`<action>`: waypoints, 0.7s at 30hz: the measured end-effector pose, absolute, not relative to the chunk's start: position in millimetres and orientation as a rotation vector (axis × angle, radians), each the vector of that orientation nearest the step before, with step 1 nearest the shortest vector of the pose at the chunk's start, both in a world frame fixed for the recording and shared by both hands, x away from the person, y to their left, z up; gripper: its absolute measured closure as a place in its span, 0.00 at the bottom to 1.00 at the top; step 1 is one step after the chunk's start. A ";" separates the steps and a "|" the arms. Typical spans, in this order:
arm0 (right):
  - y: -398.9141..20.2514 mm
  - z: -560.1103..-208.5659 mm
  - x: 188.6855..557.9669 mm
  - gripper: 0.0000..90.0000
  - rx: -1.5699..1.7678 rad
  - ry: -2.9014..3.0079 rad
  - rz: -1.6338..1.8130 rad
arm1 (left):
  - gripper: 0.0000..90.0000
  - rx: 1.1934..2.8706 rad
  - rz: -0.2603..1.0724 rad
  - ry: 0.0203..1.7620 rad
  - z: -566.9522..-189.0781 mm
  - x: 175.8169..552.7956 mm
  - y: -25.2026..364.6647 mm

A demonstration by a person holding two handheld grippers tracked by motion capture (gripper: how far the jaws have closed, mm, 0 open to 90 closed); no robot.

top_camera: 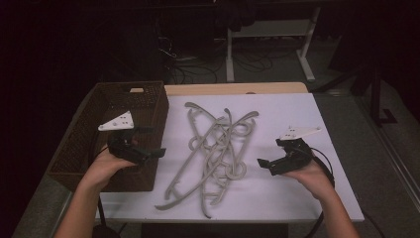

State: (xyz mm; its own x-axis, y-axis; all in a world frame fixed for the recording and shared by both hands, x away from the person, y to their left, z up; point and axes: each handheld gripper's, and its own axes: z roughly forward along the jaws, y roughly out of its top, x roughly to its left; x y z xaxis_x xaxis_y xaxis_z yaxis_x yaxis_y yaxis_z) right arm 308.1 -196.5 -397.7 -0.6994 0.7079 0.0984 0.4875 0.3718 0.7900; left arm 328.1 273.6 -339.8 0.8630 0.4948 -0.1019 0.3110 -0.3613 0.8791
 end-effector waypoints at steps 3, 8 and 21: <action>-198.2 -399.4 307.7 0.00 1.070 2.377 1.236 | 0.00 1.967 0.211 0.593 -337.7 328.1 271.1; -200.2 -401.3 308.2 0.00 1.080 2.381 1.227 | 0.00 1.979 0.201 0.585 -336.9 327.9 260.2; -201.1 -402.8 311.5 0.00 1.084 2.376 1.247 | 0.00 1.981 0.169 0.559 -335.8 319.1 241.1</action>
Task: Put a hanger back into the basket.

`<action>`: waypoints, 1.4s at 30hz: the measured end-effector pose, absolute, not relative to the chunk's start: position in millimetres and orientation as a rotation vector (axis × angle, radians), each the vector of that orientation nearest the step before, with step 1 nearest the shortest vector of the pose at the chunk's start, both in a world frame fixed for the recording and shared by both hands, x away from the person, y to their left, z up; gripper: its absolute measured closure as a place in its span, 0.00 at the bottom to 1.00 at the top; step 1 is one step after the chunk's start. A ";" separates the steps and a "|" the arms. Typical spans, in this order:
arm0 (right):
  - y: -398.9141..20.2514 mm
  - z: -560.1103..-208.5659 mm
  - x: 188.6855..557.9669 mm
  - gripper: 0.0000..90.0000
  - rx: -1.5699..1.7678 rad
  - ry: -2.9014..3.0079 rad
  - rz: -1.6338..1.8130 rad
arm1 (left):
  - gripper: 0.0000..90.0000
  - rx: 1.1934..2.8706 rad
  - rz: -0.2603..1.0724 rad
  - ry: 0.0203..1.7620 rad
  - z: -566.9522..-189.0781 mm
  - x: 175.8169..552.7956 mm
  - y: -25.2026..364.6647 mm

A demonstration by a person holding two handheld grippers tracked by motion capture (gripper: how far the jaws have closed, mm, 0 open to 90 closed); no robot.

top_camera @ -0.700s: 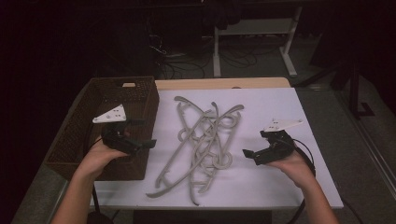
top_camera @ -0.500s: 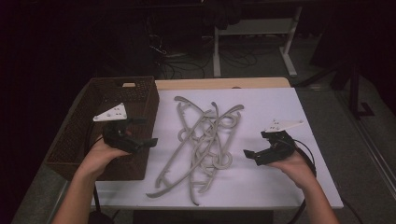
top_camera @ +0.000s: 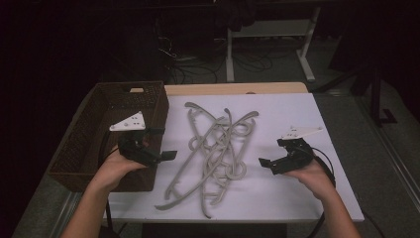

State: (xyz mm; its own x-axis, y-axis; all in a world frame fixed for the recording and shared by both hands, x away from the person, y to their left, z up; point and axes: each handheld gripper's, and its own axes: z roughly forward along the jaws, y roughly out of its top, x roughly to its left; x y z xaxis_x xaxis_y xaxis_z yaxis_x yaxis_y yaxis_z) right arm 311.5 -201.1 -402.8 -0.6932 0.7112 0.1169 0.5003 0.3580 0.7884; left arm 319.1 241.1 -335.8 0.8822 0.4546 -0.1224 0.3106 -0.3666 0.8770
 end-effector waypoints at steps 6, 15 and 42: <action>-197.4 -403.2 311.5 0.00 1.068 2.386 1.248 | 0.00 2.000 0.137 0.533 -341.1 316.1 226.5; -197.2 -403.0 310.4 0.00 1.060 2.390 1.251 | 0.00 2.022 0.117 0.519 -348.8 314.6 210.5; -197.2 -414.3 303.9 0.00 1.039 2.368 1.301 | 0.00 2.083 0.111 0.542 -380.9 306.6 173.1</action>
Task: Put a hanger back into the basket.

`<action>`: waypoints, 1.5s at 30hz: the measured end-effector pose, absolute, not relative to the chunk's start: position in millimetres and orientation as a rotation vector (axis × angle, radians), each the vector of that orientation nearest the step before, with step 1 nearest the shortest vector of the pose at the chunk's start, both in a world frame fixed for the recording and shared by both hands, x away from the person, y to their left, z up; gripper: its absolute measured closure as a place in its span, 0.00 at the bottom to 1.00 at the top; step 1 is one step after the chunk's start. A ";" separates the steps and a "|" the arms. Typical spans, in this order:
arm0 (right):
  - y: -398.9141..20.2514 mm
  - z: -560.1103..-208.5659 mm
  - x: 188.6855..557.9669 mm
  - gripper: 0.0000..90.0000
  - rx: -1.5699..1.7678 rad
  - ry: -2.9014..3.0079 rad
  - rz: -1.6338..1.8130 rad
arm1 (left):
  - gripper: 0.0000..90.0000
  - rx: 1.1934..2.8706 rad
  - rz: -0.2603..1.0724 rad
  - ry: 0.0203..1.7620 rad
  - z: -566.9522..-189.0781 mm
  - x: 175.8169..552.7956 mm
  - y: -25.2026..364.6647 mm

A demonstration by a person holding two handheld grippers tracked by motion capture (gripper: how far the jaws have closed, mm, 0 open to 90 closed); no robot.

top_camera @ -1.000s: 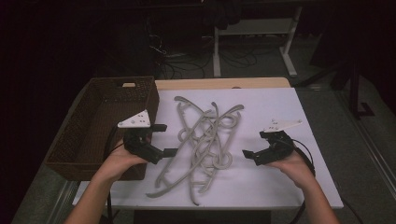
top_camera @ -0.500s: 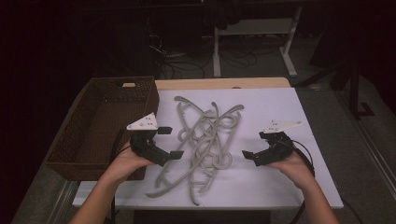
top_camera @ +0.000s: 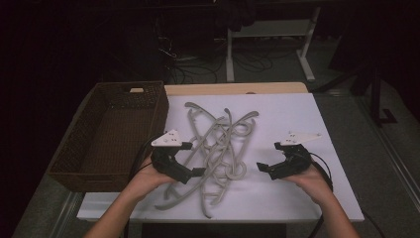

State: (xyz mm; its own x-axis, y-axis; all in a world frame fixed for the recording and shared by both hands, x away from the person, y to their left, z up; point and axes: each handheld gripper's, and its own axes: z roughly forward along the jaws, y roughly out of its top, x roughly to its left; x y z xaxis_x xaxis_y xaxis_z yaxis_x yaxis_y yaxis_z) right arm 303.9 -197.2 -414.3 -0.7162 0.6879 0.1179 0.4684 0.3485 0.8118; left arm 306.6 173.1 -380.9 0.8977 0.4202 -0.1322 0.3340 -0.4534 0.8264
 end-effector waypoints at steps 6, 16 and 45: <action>-195.2 -416.6 303.6 0.00 1.028 2.381 1.279 | 0.00 2.108 0.102 0.571 -399.1 305.7 170.0; -195.3 -420.4 304.3 0.00 1.033 2.391 1.259 | 0.04 2.179 0.083 0.588 -427.1 304.5 162.5; -195.7 -422.2 304.8 0.00 1.031 2.398 1.244 | 0.43 2.340 0.130 0.677 -454.8 310.5 145.4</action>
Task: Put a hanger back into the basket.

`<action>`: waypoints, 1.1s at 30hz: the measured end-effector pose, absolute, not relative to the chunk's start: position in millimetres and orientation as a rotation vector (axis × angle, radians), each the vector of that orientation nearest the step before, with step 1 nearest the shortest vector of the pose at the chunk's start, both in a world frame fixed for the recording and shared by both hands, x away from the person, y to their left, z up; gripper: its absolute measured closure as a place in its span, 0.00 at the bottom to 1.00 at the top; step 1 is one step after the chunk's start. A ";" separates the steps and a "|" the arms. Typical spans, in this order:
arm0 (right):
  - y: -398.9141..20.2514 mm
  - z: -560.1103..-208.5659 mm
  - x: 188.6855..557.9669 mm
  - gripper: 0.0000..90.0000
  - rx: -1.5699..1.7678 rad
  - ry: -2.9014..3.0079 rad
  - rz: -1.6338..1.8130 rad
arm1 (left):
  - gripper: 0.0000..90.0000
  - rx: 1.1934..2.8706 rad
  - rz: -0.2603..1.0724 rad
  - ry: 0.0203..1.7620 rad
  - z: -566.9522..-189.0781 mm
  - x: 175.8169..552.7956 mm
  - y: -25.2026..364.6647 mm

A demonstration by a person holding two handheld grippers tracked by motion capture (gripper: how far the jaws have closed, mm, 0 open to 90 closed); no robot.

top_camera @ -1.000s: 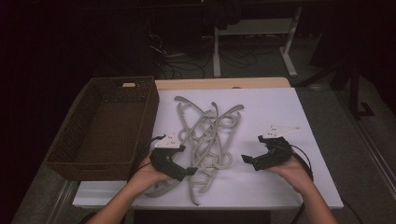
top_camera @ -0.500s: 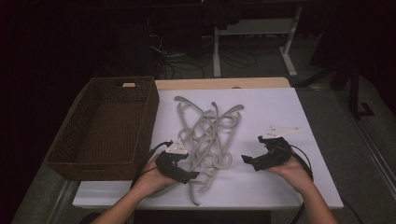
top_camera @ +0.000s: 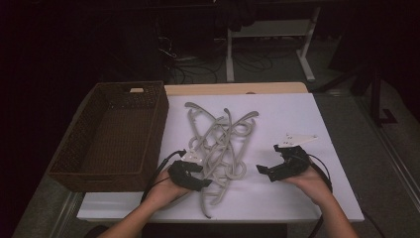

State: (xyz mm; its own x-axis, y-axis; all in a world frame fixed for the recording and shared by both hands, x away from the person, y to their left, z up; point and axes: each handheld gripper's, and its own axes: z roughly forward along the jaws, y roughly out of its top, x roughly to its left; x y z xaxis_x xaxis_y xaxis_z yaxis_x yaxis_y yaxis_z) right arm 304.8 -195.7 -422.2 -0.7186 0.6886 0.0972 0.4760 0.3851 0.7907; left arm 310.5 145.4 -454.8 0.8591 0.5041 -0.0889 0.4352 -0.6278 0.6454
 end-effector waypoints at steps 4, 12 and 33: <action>-195.8 -422.2 304.8 0.00 1.030 2.399 1.244 | 0.50 2.340 0.136 0.685 -454.2 311.7 147.0; -196.6 -422.1 304.9 0.01 1.033 2.397 1.243 | 0.59 2.322 0.112 0.723 -451.9 313.2 149.5; -196.2 -422.8 304.8 0.01 1.027 2.400 1.237 | 0.86 2.264 0.073 0.806 -443.6 316.1 154.4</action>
